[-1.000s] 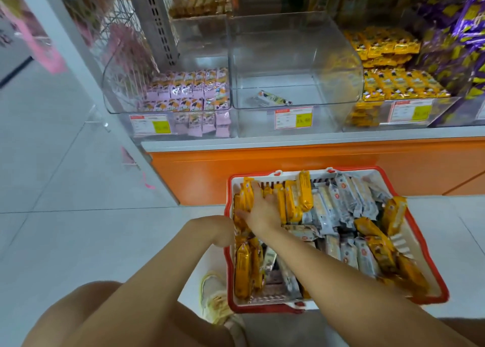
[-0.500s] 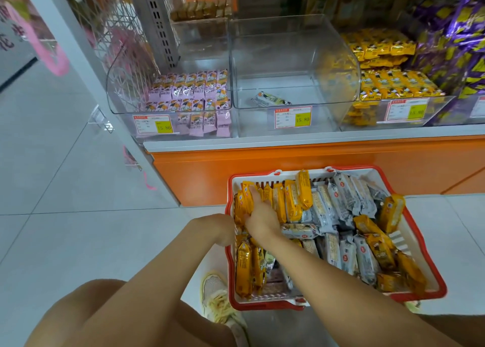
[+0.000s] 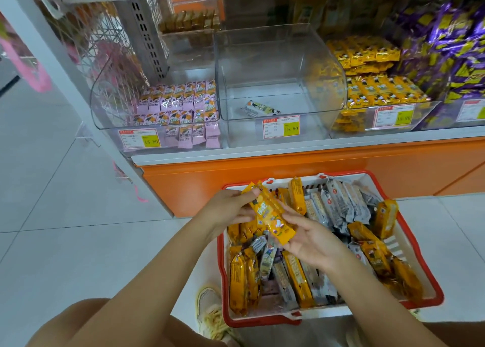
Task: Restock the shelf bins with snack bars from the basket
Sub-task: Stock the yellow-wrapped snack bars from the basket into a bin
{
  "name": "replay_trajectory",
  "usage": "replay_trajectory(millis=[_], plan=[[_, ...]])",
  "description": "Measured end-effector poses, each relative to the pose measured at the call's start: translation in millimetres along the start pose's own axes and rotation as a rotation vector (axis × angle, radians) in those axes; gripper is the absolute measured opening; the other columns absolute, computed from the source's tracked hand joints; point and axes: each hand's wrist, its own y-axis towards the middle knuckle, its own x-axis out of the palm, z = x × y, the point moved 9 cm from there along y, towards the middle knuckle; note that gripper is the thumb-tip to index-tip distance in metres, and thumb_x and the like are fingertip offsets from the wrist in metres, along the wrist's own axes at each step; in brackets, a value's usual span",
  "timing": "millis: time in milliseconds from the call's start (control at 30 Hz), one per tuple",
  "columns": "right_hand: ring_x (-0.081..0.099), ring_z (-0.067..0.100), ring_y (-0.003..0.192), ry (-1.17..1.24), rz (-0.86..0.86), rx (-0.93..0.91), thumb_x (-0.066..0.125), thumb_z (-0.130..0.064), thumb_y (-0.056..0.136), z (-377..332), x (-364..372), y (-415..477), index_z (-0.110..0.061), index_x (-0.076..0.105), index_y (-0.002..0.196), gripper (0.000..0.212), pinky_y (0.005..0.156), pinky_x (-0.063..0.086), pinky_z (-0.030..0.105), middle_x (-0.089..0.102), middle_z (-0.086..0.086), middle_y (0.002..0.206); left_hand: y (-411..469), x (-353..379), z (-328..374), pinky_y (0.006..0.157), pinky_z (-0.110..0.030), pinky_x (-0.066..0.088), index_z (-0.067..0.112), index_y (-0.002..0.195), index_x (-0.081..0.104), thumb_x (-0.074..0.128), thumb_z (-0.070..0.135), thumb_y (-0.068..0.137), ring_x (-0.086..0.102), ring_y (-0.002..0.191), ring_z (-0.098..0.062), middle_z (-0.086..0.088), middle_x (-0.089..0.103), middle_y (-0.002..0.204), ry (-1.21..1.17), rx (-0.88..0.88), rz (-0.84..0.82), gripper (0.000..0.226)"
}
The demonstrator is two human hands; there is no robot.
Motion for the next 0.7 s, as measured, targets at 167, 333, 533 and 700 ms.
replay_trajectory(millis=[167,333,533,700], plan=[[0.06,0.015,0.118,-0.349,0.119,-0.333,0.054,-0.023,0.091,-48,5,-27,-0.026,0.056,0.133,0.042,0.096,0.052,0.039,0.063,-0.003,0.129,-6,28,10,0.073,-0.029,0.059,0.006,0.098,0.066,0.066,0.023,0.085,0.067,0.091,-0.022,-0.012,0.07,0.103,-0.266,-0.023,-0.06,0.022],[0.069,0.019,0.095,-0.198,0.212,-0.358,0.057,-0.019,0.084,-64,-2,-34,-0.01,0.063,0.113,0.031,0.069,0.059,0.034,0.068,0.009,0.112,-6,46,18,0.076,-0.032,0.058,0.007,0.098,0.066,0.063,0.029,0.086,0.067,0.094,-0.026,-0.01,0.071,0.096,-0.347,-0.02,-0.076,0.025],[0.071,0.022,0.086,-0.025,0.12,-0.176,0.052,-0.025,0.089,-55,-4,-32,-0.003,0.055,0.125,0.043,0.062,0.058,0.031,0.069,0.015,0.107,0,50,36,0.073,-0.029,0.059,0.004,0.095,0.066,0.063,0.021,0.086,0.07,0.081,-0.019,-0.007,0.074,0.088,-0.373,0.043,-0.066,0.02],[0.053,0.046,0.116,-0.391,0.176,-0.223,0.08,-0.057,0.067,-72,-12,-38,-0.02,0.071,0.111,0.059,0.105,0.041,0.055,0.061,0.018,0.124,6,56,49,0.083,-0.033,0.057,0.003,0.108,0.065,0.07,0.016,0.08,0.07,0.091,-0.021,-0.01,0.073,0.101,-0.248,0.101,-0.069,0.032]])
